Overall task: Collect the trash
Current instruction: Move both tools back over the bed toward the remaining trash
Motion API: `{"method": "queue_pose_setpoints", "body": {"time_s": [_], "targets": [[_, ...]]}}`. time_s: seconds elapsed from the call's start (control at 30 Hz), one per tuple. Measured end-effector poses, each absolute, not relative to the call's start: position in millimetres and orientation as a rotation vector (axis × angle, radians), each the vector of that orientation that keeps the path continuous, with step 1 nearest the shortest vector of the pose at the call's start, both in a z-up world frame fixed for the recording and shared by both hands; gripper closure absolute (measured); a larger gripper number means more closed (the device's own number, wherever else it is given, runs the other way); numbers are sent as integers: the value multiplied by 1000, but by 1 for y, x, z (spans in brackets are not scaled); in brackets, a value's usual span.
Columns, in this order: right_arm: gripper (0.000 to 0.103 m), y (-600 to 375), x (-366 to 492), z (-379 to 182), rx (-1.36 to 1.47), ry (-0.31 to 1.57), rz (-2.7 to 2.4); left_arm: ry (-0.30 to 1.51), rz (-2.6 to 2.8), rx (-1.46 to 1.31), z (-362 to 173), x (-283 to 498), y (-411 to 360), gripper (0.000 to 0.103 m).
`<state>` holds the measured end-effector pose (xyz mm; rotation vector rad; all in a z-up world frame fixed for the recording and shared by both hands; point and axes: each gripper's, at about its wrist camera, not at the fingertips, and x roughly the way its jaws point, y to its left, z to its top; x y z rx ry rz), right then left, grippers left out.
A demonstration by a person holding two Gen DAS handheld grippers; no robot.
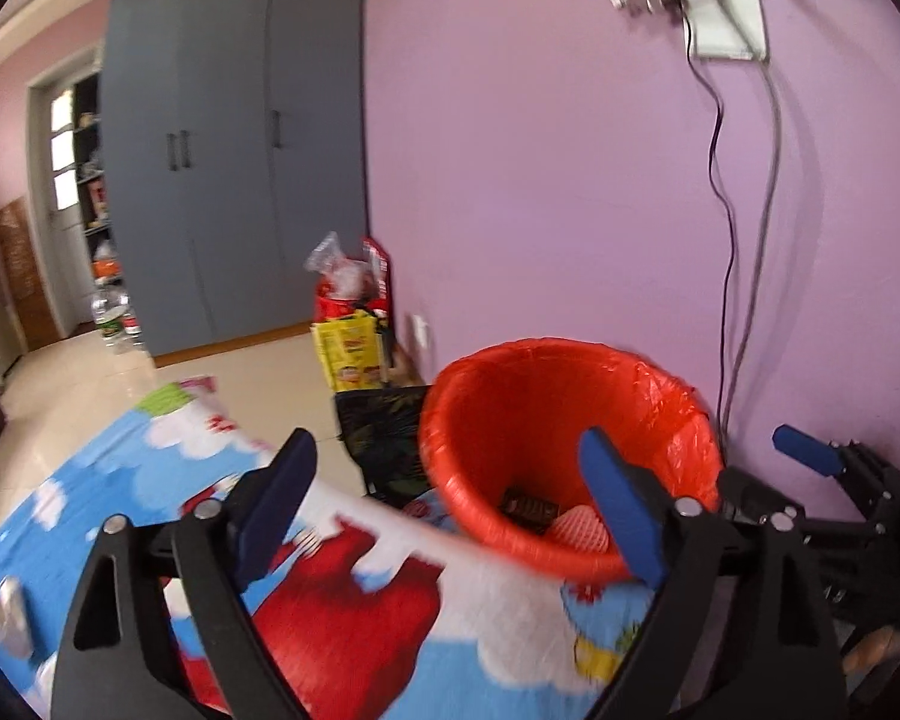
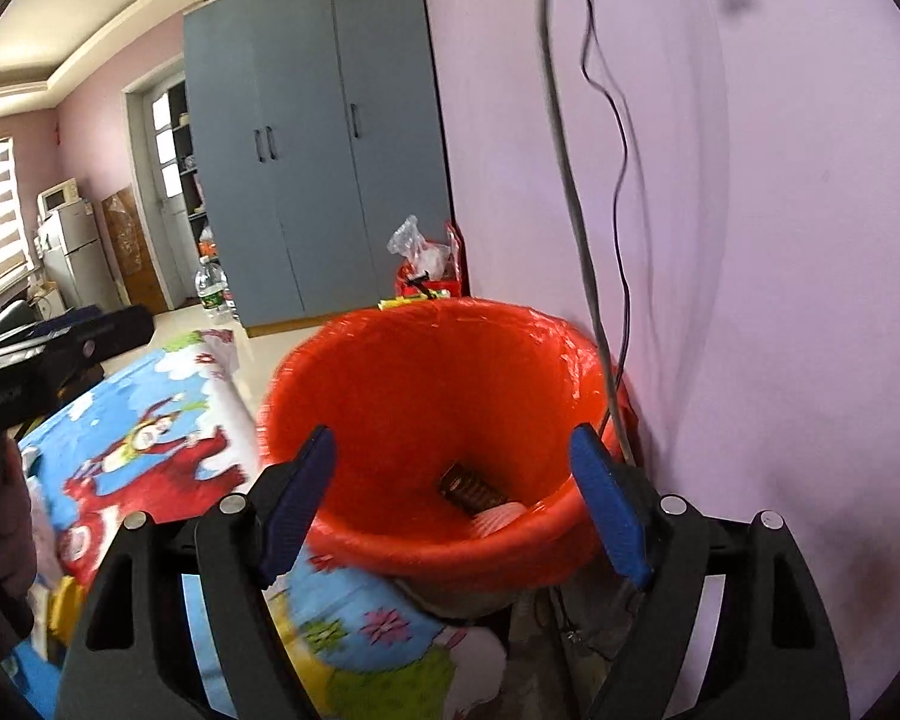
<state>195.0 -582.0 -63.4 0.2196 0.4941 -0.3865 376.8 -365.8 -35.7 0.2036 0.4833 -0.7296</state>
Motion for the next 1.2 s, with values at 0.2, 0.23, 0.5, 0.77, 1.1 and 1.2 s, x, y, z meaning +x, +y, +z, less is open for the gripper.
{"method": "queue_pose_setpoints", "body": {"time_s": [0.2, 0.23, 0.5, 0.77, 1.1, 1.2], "targets": [[23, -546, 160, -31, 213, 457, -345, 434, -671, 170, -9, 322, -305, 5], [22, -537, 151, -24, 212, 447, -337, 428, -670, 166, -6, 313, -295, 5], [18, -477, 114, -1, 171, 440, -226, 407, -635, 162, -6, 232, -198, 5], [18, -410, 115, -8, 127, 494, -84, 488, -420, 117, -35, 186, -68, 5], [18, -351, 122, -22, 118, 522, 41, 640, -249, 80, -94, 155, 16, 5], [18, -331, 125, -35, 113, 557, 92, 666, -259, 69, -102, 158, 8, 5]]}}
